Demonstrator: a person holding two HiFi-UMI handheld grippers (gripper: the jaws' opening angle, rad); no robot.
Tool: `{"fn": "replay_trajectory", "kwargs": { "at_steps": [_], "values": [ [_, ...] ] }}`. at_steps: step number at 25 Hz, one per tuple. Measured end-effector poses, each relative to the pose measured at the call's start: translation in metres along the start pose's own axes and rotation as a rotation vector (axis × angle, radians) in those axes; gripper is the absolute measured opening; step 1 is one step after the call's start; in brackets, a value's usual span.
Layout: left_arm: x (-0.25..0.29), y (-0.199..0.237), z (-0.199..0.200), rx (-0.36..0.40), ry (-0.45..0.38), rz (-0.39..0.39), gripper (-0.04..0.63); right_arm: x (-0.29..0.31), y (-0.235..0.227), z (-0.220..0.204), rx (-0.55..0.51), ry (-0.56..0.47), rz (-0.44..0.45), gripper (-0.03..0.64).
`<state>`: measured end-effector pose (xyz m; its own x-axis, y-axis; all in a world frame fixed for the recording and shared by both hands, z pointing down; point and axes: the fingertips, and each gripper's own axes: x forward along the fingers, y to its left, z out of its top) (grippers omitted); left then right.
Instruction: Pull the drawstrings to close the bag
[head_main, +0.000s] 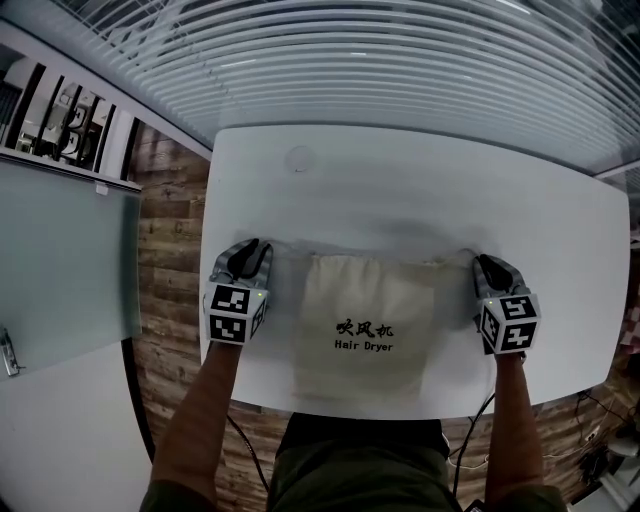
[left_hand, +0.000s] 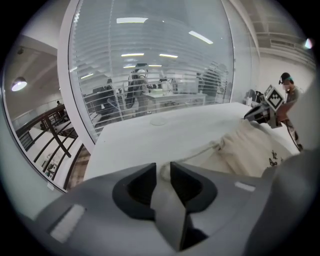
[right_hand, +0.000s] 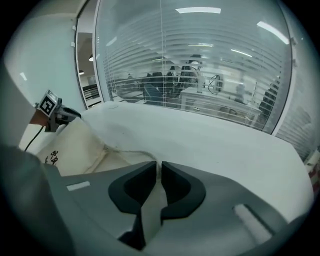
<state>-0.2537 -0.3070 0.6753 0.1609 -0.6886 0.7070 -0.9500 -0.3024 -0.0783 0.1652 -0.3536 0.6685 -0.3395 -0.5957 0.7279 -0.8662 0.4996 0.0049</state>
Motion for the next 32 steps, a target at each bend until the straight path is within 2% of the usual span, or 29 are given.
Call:
{"fn": "replay_trajectory", "kwargs": {
  "at_steps": [2,5,10,13,17,24,32],
  "values": [
    [0.0,0.0,0.0,-0.001,0.01,-0.011,0.091,0.0,0.001,0.0,-0.02,0.004,0.001,0.024],
    [0.002,-0.004,0.0,0.008,0.023,-0.031,0.071,0.0,0.001,0.0,-0.032,0.006,0.002,0.021],
    [0.002,-0.004,0.0,0.01,0.033,-0.003,0.018,-0.001,0.001,-0.001,-0.038,0.016,-0.006,0.018],
    [0.003,-0.004,0.0,-0.005,0.042,-0.013,0.015,-0.007,-0.001,-0.001,-0.038,0.018,-0.02,0.018],
    [-0.001,0.001,0.001,0.015,0.048,0.003,0.014,-0.018,-0.004,0.006,-0.042,-0.009,-0.04,0.017],
    [-0.04,0.008,0.037,0.082,-0.072,0.079,0.012,-0.06,-0.002,0.046,-0.115,-0.126,-0.108,0.017],
    [-0.096,0.021,0.061,0.07,-0.215,0.162,0.011,-0.118,0.004,0.087,-0.141,-0.266,-0.163,0.017]
  ]
}}
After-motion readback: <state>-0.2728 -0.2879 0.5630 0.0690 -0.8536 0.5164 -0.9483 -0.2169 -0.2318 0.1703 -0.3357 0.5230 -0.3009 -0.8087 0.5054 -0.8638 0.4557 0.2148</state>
